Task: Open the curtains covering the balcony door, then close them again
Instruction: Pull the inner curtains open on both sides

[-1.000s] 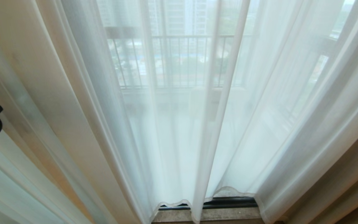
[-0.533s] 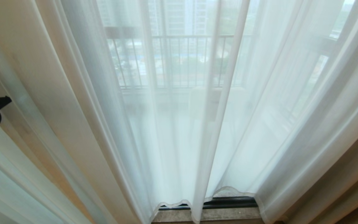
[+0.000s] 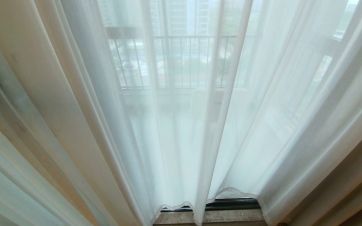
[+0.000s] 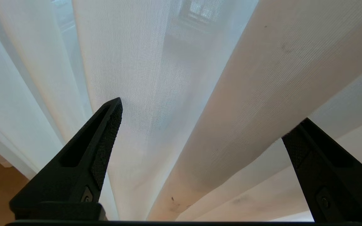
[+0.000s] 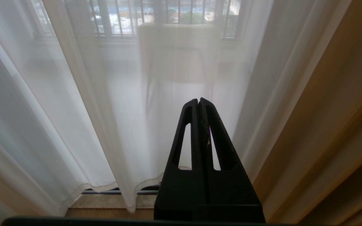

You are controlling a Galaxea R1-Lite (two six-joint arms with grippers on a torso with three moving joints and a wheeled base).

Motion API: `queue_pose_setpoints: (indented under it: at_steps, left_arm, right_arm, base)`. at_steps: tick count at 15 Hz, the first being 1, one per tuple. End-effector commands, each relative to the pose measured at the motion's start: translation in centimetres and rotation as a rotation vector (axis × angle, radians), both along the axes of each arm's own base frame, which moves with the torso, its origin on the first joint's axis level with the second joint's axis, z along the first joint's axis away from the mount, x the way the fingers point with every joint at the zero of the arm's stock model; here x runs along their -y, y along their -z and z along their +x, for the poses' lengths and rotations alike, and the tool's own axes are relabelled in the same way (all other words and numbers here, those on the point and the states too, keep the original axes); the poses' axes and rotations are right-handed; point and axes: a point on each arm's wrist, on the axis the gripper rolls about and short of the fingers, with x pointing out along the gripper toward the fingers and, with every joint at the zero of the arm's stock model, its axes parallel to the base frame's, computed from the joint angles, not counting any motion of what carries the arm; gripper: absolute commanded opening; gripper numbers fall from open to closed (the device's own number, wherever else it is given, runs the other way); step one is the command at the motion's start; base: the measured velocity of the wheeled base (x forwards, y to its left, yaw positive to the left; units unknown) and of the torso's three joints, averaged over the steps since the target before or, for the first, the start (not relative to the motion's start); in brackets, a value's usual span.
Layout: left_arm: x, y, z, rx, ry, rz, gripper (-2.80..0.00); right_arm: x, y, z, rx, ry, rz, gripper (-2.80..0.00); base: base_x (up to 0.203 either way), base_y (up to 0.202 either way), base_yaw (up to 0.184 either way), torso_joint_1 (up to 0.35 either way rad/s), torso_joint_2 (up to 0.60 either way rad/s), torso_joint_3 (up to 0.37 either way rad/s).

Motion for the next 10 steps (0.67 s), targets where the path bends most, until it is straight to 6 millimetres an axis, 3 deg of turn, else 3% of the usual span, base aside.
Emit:
queue_pose_setpoints:
  at_steps: [1, 6, 10]
  left_arm:
    - [-0.4, 0.0, 0.8, 0.001, 0.006, -0.003, 0.0]
    - [1.4, -0.1, 1.7, 0.004, 0.091, -0.007, 0.0]
    - [1.4, -0.1, 1.9, 0.007, 0.114, -0.008, 0.0]
  right_arm:
    - [0.0, 0.0, 0.0, 0.001, 0.0, -0.001, -2.8]
    - [0.0, 0.0, 0.0, 0.001, 0.0, -0.001, -2.8]
    - [0.0, 0.0, 0.0, 0.001, 0.0, -0.001, -2.8]
  base:
    - [0.0, 0.0, 0.0, 0.0, 0.0, 0.0]
    - [0.0, 0.0, 0.0, 0.0, 0.0, 0.0]
    - [0.0, 0.0, 0.0, 0.0, 0.0, 0.0]
